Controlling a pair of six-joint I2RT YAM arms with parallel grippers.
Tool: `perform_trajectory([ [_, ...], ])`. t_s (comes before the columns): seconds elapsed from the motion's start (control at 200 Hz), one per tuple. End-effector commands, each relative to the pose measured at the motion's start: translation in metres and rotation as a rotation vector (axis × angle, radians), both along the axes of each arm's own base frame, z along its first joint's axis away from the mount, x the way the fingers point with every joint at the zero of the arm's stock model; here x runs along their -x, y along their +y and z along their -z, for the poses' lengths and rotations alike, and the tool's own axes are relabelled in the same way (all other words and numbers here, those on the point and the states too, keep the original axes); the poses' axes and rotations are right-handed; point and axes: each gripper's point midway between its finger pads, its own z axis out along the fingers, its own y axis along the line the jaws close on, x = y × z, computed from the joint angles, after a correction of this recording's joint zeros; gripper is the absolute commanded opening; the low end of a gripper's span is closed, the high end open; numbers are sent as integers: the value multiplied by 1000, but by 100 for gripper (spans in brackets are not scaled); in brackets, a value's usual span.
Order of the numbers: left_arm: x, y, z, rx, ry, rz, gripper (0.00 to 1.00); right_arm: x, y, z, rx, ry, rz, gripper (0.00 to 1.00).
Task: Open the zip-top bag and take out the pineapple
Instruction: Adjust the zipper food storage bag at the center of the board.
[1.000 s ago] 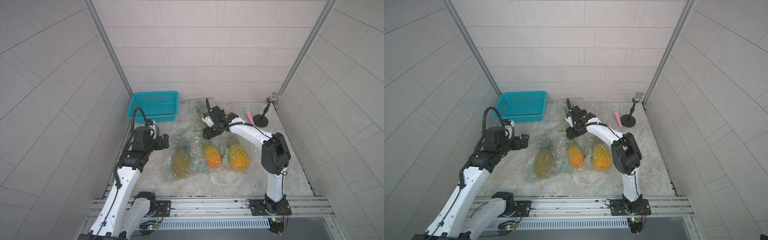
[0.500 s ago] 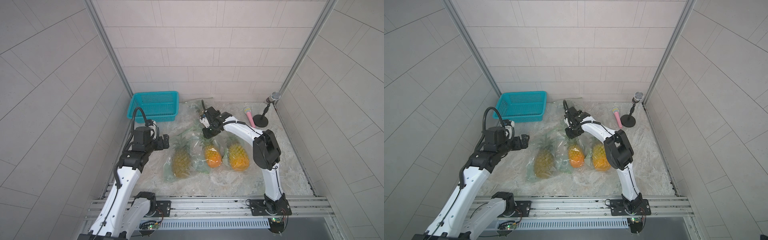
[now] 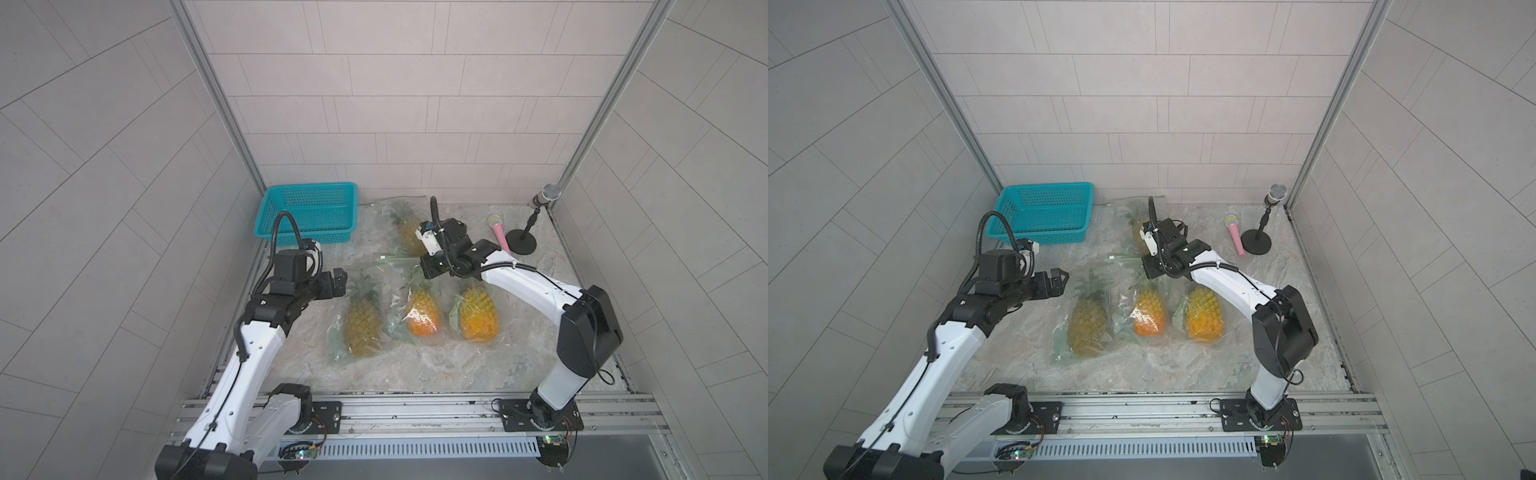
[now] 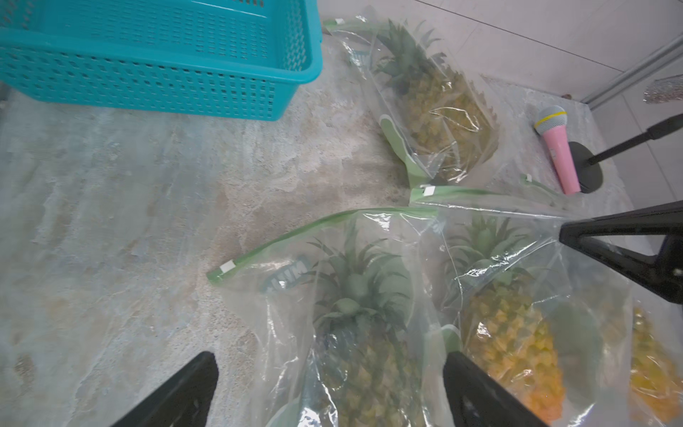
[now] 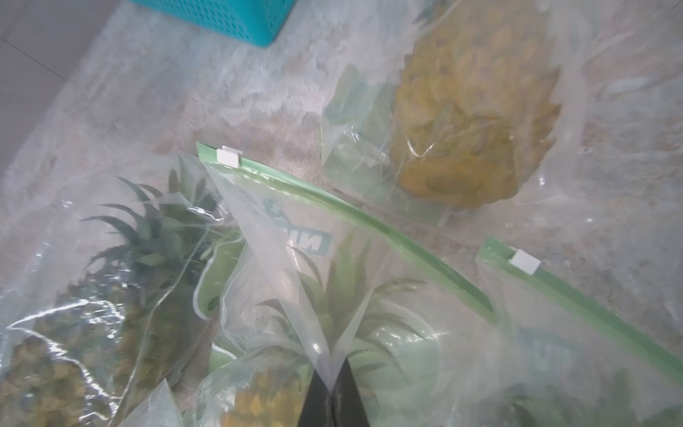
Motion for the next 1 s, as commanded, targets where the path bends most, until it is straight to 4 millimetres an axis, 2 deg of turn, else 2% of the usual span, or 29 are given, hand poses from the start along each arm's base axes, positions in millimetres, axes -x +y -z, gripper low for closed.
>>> perform_trajectory([
  [0.0, -4, -28, -27, 60, -54, 104, 97, -11, 1, -46, -156, -193, 45, 0],
  [0.17, -9, -58, -43, 110, -81, 212, 91, 1, -9, -67, -221, -262, 51, 0],
  [0.39, -18, -90, -61, 202, -138, 337, 79, 13, -18, -81, -266, -280, 45, 0],
  [0.665, -40, -106, -55, 234, -150, 368, 52, 20, -18, -83, -303, -278, 32, 0],
  [0.755, -45, -109, -52, 230, -165, 381, 46, 21, -17, -81, -309, -271, 27, 0],
  [0.996, -65, -114, -47, 211, -211, 398, 44, 24, -15, -78, -323, -254, 16, 0],
])
